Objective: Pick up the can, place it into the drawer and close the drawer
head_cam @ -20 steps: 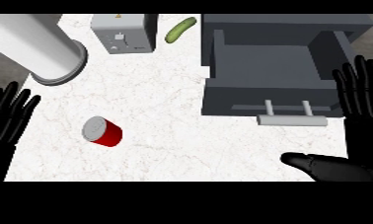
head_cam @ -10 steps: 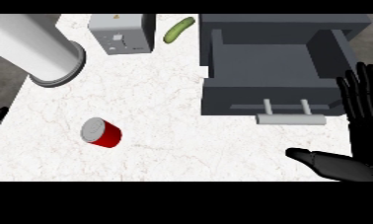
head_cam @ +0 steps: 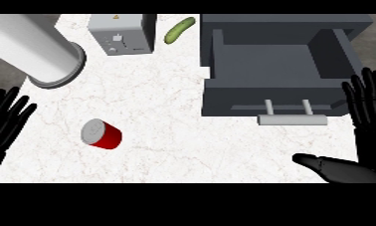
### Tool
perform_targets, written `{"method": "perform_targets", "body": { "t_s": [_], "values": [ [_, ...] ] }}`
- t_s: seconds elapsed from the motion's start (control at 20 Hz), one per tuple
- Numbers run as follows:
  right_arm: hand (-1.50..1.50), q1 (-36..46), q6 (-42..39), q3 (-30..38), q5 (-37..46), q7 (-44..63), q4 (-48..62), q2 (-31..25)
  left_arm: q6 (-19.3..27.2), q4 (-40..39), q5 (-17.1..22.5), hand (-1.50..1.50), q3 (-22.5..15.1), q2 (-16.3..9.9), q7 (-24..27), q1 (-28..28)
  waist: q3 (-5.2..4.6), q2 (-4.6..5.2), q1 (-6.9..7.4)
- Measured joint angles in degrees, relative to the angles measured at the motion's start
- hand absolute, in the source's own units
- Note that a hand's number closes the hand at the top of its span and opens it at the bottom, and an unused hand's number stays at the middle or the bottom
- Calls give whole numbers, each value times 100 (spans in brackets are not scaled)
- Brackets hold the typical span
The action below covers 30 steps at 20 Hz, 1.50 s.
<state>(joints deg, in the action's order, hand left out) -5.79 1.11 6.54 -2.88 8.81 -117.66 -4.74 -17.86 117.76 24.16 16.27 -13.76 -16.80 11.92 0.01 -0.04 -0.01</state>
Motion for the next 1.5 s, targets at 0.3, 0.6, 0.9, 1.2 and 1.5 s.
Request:
{"method": "perform_targets", "body": {
  "t_s": [0.3,0.6,0.9,1.2,1.5],
  "values": [
    [-150,-179,-66,97,-52,-36,-183,16,-73,-499,-919,-150,-410,450,559,82,-1,1,-8],
    [-150,-198,-192,312,-207,41,-337,-83,-166,-1289,-1615,-150,-583,737,1393,201,-2,1,-9],
    [-150,-292,-294,419,-277,176,-550,-95,-63,-2130,-2109,-150,-528,843,2131,128,-2,1,-10],
    [-150,-258,-382,680,-512,491,-798,-204,110,-3044,-2415,-150,-413,857,2743,-107,0,2,-13],
    [-150,-537,-553,704,-474,310,-867,-30,137,-4046,-2575,-150,-318,780,3363,-348,-2,2,-18]
  ]
}}
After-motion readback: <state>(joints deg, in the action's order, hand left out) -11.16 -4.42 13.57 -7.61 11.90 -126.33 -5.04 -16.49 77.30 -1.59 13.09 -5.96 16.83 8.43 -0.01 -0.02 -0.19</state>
